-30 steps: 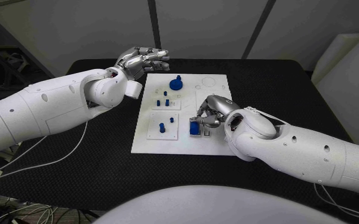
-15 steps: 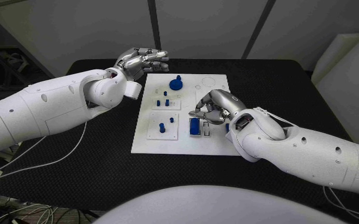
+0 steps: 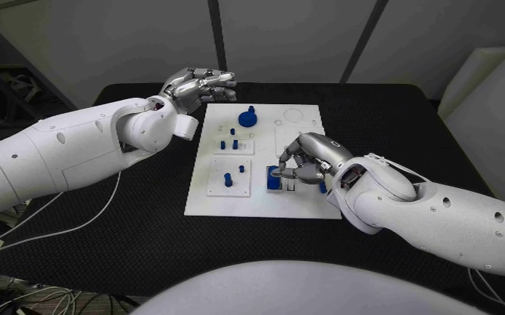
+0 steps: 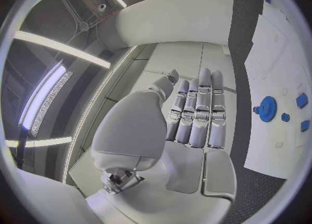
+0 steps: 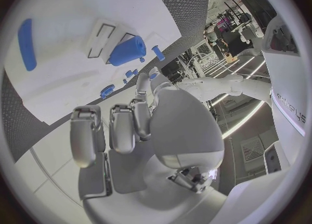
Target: Assemble the parts on the task board
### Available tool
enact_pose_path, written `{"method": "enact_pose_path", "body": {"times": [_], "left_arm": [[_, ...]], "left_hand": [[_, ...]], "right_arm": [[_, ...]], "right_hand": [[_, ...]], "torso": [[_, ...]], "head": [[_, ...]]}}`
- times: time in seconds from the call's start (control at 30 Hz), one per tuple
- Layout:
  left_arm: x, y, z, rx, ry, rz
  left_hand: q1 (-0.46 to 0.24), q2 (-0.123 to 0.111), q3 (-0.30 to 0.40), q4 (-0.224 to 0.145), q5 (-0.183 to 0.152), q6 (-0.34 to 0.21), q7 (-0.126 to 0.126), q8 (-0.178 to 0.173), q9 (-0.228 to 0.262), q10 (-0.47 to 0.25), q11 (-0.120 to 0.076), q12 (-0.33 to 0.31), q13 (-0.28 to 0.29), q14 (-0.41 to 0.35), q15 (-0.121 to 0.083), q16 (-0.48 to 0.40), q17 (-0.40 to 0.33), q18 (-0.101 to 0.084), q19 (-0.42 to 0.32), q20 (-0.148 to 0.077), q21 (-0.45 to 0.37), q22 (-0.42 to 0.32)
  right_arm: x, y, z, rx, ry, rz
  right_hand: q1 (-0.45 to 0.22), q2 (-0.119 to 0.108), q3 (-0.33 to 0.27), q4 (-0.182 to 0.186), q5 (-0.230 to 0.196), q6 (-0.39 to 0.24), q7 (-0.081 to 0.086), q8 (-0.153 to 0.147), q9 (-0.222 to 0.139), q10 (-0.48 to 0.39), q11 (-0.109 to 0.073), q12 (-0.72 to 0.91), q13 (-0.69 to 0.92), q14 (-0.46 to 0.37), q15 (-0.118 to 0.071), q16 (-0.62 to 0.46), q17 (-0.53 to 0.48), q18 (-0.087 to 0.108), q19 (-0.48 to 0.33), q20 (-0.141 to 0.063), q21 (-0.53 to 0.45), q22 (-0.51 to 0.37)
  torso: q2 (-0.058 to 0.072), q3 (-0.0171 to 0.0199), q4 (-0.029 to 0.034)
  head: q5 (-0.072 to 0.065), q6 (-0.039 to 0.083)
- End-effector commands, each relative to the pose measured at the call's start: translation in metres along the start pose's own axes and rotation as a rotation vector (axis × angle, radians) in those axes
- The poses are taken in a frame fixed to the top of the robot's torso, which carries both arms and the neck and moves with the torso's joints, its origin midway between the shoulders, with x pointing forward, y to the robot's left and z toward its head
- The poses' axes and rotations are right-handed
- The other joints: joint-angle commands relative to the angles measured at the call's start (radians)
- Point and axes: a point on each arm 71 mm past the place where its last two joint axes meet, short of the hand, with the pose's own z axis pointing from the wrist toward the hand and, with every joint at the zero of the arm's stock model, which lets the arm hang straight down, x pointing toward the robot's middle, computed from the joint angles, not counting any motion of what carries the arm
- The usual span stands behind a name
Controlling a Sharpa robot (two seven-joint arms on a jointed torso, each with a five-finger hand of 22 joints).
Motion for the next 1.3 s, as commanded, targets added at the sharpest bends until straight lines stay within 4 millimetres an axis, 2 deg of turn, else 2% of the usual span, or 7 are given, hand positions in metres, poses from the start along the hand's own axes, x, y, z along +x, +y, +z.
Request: {"method": "enact_pose_path", "body": {"times": [0.03,0.13,0.37,0.97,1.3], "left_arm": [[0.002,-0.001,0.001,0.005,0.012,-0.007],[0.002,-0.001,0.001,0.005,0.012,-0.007],[0.001,-0.001,0.0,0.005,0.01,-0.007],[0.002,-0.001,0.0,0.006,0.011,-0.007],[0.001,-0.001,0.001,0.002,0.011,-0.007]], "left_hand": [[-0.003,0.005,-0.007,0.0,-0.003,-0.006,0.0,-0.005,-0.001,-0.006,0.001,-0.006,0.0,0.006,0.001,-0.006,0.001,-0.014,-0.002,0.007,-0.006,-0.001],[-0.003,0.005,-0.007,0.0,-0.003,-0.006,0.0,-0.005,-0.001,-0.006,0.001,-0.006,0.0,0.006,0.001,-0.006,0.001,-0.014,-0.002,0.007,-0.006,-0.001],[-0.003,0.005,-0.007,0.0,-0.003,-0.006,0.0,-0.005,-0.001,-0.006,0.001,-0.006,0.0,0.006,0.001,-0.006,0.001,-0.014,-0.002,0.007,-0.006,-0.001],[-0.003,0.005,-0.007,0.0,-0.003,-0.006,0.0,-0.005,-0.001,-0.006,0.001,-0.006,0.0,0.006,0.001,-0.006,0.001,-0.014,-0.002,0.007,-0.006,-0.001],[-0.004,0.005,-0.01,0.001,-0.004,-0.007,0.001,-0.005,-0.001,-0.006,0.001,-0.005,0.0,0.007,0.002,-0.008,0.002,-0.014,-0.001,0.007,-0.007,-0.005]], "right_arm": [[0.005,0.003,0.001,-0.01,0.056,-0.042],[0.006,0.004,0.002,0.001,0.062,-0.054],[0.008,0.001,0.005,0.032,0.078,-0.086],[0.01,-0.007,0.011,0.1,0.068,-0.155],[0.014,-0.006,0.012,0.09,0.116,-0.157]], "right_hand": [[0.015,0.001,0.0,-0.01,0.001,0.008,-0.001,-0.007,0.001,0.006,-0.003,-0.004,0.009,0.054,-0.001,-0.004,0.015,-0.007,0.107,-0.003,0.003,0.263],[0.023,0.002,0.002,-0.016,0.0,0.009,-0.001,-0.01,0.001,0.007,-0.003,-0.004,0.009,0.054,-0.001,-0.005,0.015,-0.007,0.107,-0.003,0.003,0.263],[0.036,0.005,0.006,-0.027,0.001,0.01,-0.001,-0.016,0.0,0.007,-0.003,-0.004,0.01,0.055,-0.001,-0.004,0.016,-0.007,0.107,-0.003,0.003,0.263],[0.064,0.019,0.021,-0.05,0.003,0.014,0.0,-0.028,-0.005,0.01,-0.002,-0.002,0.014,0.056,-0.001,-0.003,0.021,-0.007,0.107,-0.003,0.003,0.263],[0.063,0.016,0.02,-0.053,0.003,0.015,0.001,-0.031,-0.006,0.009,-0.001,-0.004,0.014,0.056,-0.001,-0.004,0.019,-0.007,0.107,-0.003,0.003,0.263]], "torso": [[0.0,-0.0006,0.0027],[0.0,-0.0009,0.0038],[0.002,-0.0016,0.0021],[0.001,-0.0001,0.0011],[0.001,-0.0001,0.0006]], "head": [[-0.003,0.0],[-0.003,0.0],[0.0,0.0],[0.002,0.0],[0.001,0.0]]}}
